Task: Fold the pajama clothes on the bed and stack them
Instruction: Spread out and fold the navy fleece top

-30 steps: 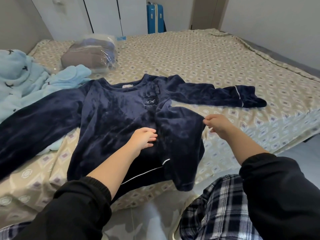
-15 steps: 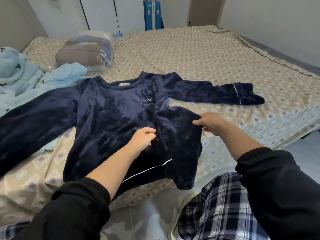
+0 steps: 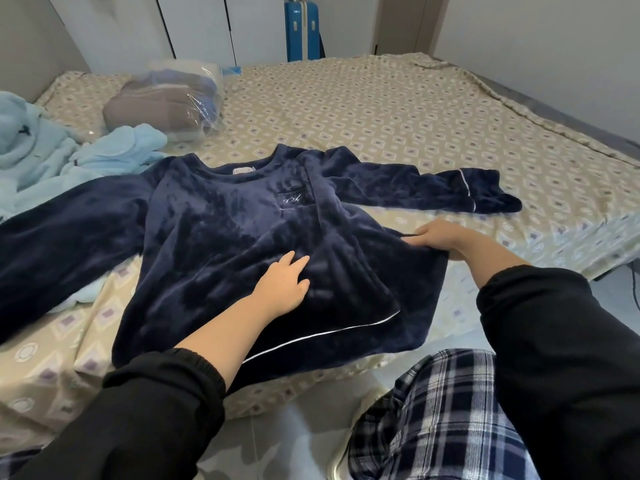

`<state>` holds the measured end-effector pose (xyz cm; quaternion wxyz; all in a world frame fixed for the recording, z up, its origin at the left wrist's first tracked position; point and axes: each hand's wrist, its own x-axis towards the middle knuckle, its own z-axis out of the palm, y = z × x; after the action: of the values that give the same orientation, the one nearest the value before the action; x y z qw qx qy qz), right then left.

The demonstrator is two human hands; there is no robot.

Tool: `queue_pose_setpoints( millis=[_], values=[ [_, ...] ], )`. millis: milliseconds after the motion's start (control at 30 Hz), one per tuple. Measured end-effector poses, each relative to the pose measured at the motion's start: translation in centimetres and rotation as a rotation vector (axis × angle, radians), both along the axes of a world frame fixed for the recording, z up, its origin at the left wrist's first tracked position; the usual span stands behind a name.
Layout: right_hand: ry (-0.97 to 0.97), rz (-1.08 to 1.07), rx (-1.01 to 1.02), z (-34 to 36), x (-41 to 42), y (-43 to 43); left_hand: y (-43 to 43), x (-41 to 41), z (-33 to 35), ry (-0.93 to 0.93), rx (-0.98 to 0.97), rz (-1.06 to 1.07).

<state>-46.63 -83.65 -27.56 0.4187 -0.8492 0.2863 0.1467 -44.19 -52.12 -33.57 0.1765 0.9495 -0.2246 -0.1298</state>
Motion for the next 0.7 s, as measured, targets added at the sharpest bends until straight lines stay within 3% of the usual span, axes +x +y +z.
queue_pose_setpoints(
  millis=[133, 167, 233, 300, 367, 433, 500, 567, 700],
  values=[
    [-0.258, -0.064, -0.669, -1.0, 0.6, 0.7, -0.2, 0.0, -0.2, -0.016, 0.086, -0.028],
    [-0.343, -0.073, -0.694, -0.9, 0.6, 1.7, -0.3, -0.1, -0.3, -0.026, 0.095, -0.028],
    [-0.426, -0.066, -0.508, -0.6, 0.4, 3.5, -0.4, -0.2, -0.5, -0.046, 0.104, -0.028],
    [-0.304, 0.096, -0.421, -0.5, 0.0, 4.8, -0.5, -0.2, -0.6, -0.053, 0.101, -0.028],
    [-0.14, 0.342, -0.532, -0.8, -0.7, 5.3, -0.5, -0.2, -0.7, -0.044, 0.097, -0.029],
    [-0.164, 0.409, -0.525, -0.8, -1.3, 5.3, -0.4, 0.1, -0.7, -0.024, 0.087, -0.032],
    [-0.281, 0.316, -0.386, -0.4, -1.6, 5.1, -0.2, 0.4, -0.6, -0.001, 0.061, -0.034],
    [-0.377, 0.156, -0.115, 0.5, -2.0, 4.7, 0.0, 0.6, -0.4, 0.013, 0.005, -0.021],
    [-0.386, -0.096, 0.81, 2.3, -2.9, 2.5, 0.6, 0.6, -0.1, -0.153, -0.15, 0.102]
  ],
)
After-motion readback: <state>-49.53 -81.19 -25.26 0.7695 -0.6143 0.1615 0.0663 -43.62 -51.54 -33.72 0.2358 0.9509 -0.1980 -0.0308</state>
